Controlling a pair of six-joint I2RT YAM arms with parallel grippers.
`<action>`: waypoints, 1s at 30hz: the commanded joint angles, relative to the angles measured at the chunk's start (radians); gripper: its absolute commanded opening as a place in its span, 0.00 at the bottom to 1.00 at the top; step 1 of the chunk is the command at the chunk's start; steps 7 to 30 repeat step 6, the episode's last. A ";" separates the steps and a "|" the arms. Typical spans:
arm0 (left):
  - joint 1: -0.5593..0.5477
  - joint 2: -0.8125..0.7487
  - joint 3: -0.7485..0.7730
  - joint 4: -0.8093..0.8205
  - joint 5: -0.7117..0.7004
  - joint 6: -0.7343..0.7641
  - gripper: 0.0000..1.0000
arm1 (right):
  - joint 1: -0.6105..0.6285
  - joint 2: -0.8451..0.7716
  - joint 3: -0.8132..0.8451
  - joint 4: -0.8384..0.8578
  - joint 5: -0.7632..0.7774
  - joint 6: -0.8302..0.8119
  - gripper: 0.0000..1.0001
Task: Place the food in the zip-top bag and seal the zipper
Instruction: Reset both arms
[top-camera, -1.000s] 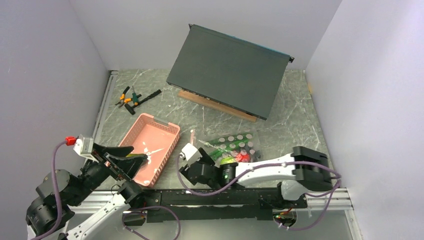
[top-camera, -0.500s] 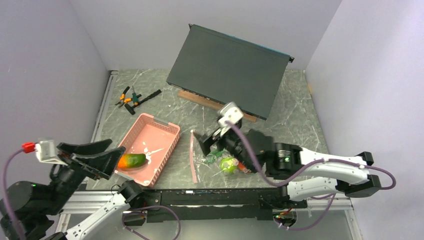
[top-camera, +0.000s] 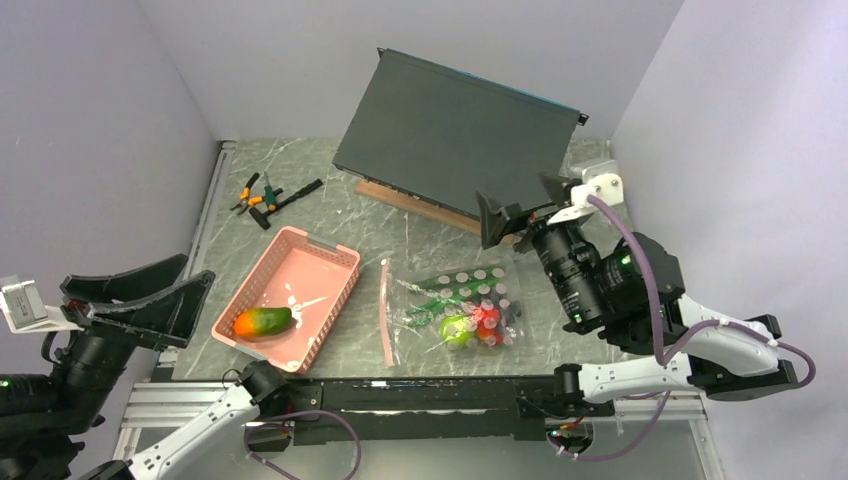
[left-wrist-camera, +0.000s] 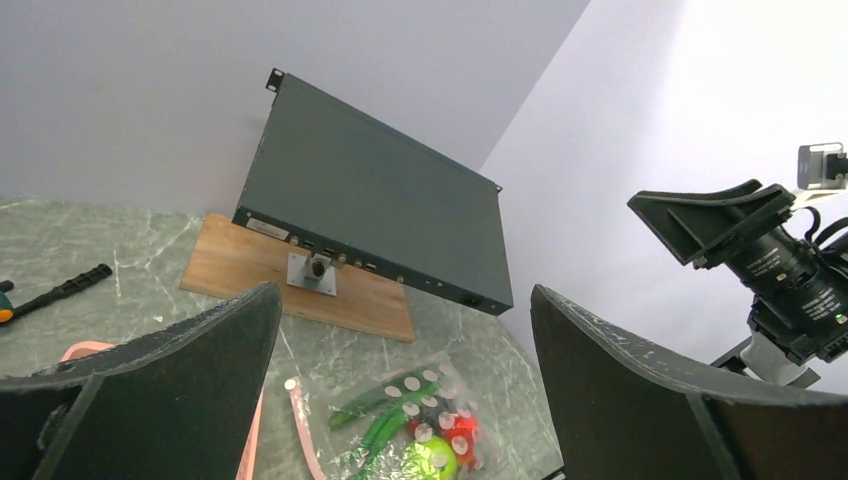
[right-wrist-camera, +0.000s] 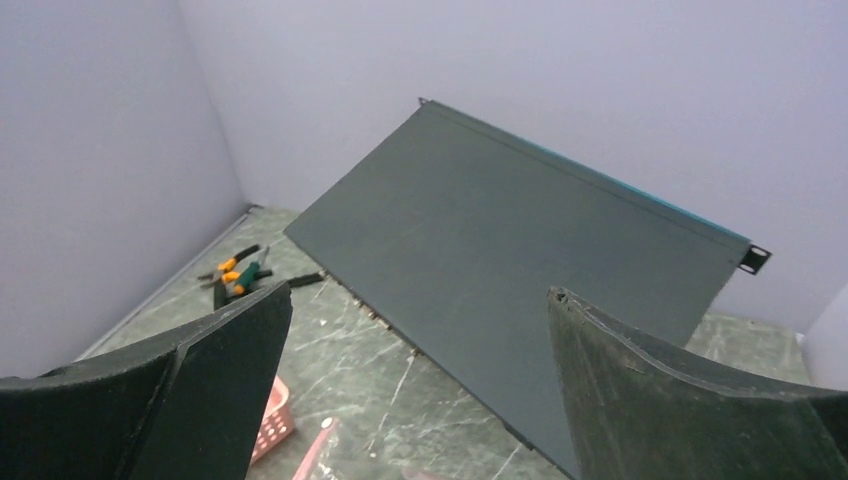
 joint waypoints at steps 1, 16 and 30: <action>0.002 0.039 0.007 0.057 -0.017 0.030 1.00 | 0.000 -0.022 -0.007 0.156 0.124 -0.101 1.00; 0.003 0.046 0.007 0.055 0.014 0.033 1.00 | 0.001 -0.026 -0.116 0.449 0.224 -0.292 1.00; 0.003 0.046 0.007 0.055 0.014 0.033 1.00 | 0.001 -0.026 -0.116 0.449 0.224 -0.292 1.00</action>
